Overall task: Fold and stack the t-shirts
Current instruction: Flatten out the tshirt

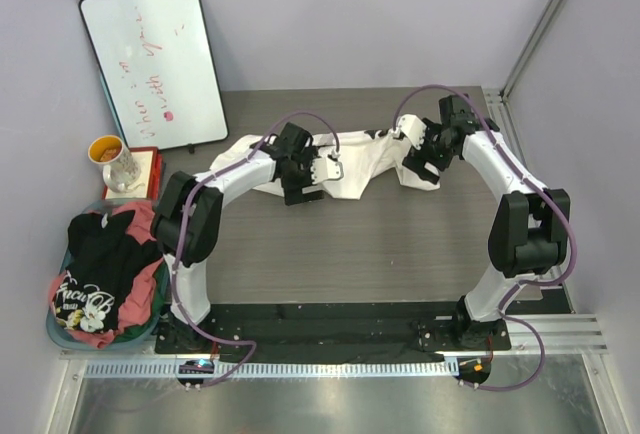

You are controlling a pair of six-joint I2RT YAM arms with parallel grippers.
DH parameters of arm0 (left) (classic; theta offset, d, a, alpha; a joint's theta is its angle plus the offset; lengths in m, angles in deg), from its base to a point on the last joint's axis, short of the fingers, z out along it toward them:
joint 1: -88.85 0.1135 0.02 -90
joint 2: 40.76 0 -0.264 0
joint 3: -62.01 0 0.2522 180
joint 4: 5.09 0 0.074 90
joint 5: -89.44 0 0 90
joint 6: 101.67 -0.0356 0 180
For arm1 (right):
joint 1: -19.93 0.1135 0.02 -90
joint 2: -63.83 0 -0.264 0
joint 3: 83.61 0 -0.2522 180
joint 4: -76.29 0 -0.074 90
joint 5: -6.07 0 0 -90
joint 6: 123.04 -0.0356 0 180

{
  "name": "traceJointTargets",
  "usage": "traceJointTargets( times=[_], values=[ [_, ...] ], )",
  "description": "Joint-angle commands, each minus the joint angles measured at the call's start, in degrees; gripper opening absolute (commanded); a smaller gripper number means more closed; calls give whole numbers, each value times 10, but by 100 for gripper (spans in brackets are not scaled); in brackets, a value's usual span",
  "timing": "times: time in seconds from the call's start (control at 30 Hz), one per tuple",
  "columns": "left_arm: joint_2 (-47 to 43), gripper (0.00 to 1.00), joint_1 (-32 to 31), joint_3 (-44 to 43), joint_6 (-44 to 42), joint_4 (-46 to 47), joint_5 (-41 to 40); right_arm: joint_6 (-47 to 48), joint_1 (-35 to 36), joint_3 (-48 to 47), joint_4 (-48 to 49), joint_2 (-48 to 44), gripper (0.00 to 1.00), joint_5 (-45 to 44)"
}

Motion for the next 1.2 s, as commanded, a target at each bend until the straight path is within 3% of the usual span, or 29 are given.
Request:
traceJointTargets(
  times=[0.0,0.5,0.6,0.7,0.73,0.77,0.97,1.17],
  values=[
    [5,92,-14,-22,15,-1,37,9,-5,-30,1,6,89,8],
    [81,83,-25,-46,33,16,-24,14,-20,-52,1,19,88,18],
    [91,75,-25,-47,30,16,-31,16,-22,-54,1,22,88,19],
    [96,42,-24,-52,26,10,-34,16,-24,-55,2,23,88,20],
    [97,18,-24,-53,26,3,-36,16,-24,-55,3,24,88,19],
    [95,0,-23,-54,26,1,-37,17,-24,-55,2,24,88,19],
    [56,0,0,-60,37,-3,-62,37,-30,-20,1,18,88,4],
    [-2,0,50,-140,70,-41,-77,70,-43,-24,-97,42,89,36]
  ],
)
